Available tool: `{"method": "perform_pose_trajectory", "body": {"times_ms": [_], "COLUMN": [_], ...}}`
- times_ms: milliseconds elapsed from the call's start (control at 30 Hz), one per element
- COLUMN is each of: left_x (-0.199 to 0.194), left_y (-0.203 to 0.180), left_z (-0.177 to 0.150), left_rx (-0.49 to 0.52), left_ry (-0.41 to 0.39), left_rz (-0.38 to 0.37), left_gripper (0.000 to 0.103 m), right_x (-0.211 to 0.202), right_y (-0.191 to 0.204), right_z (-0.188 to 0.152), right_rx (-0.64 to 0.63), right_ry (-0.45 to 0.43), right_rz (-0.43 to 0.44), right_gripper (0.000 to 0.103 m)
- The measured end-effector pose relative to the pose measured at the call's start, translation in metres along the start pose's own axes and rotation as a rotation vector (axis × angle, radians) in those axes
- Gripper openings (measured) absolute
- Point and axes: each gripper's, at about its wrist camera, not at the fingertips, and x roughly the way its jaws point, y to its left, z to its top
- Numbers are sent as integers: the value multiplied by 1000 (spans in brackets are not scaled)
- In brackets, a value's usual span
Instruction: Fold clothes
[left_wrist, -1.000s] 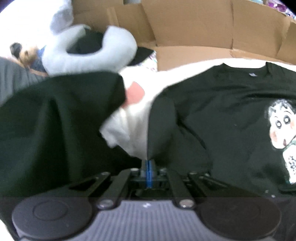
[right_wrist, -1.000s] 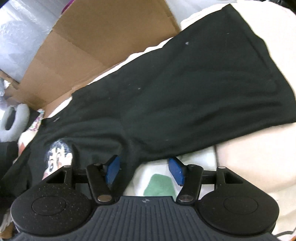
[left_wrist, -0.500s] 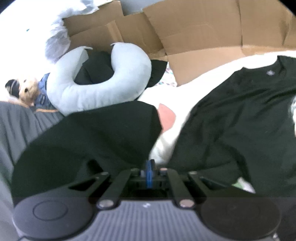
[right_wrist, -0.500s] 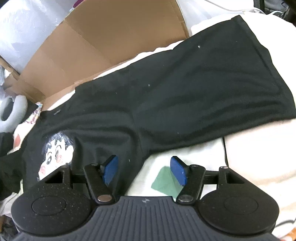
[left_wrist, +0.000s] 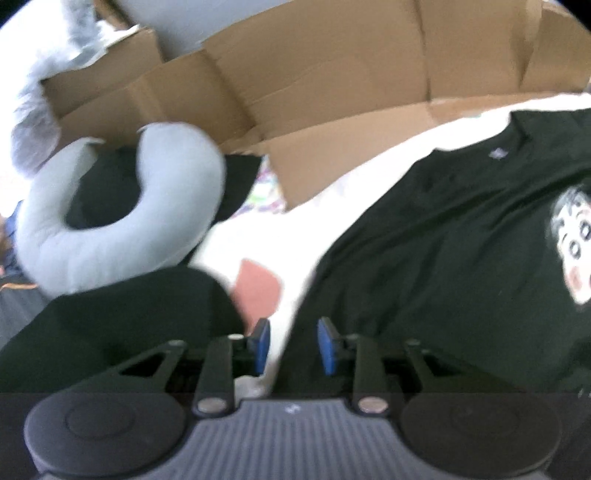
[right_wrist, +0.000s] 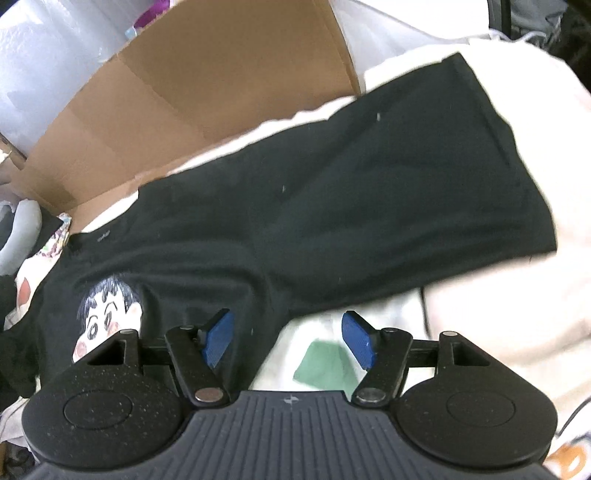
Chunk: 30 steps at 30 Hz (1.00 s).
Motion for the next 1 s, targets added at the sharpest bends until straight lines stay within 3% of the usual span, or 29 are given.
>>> {"method": "perform_pose_trajectory", "body": {"times_ms": [267, 467, 733, 1000], "left_x": [21, 44, 78, 98], "left_y": [-34, -33, -28, -34], "left_z": [24, 33, 52, 50], "left_rx": [6, -17, -22, -27], "left_ry": [-88, -122, -149, -178], "left_rz": [-87, -91, -113, -137], "left_gripper": [35, 35, 35, 34], "right_x": [1, 14, 53, 101], "right_y": [5, 22, 61, 79], "right_z": [51, 96, 137, 152], "right_rx": [-131, -294, -451, -479], "right_ry": [-21, -16, -75, -122], "right_rz": [-36, -64, -59, -24], "right_gripper": [71, 71, 71, 70]}}
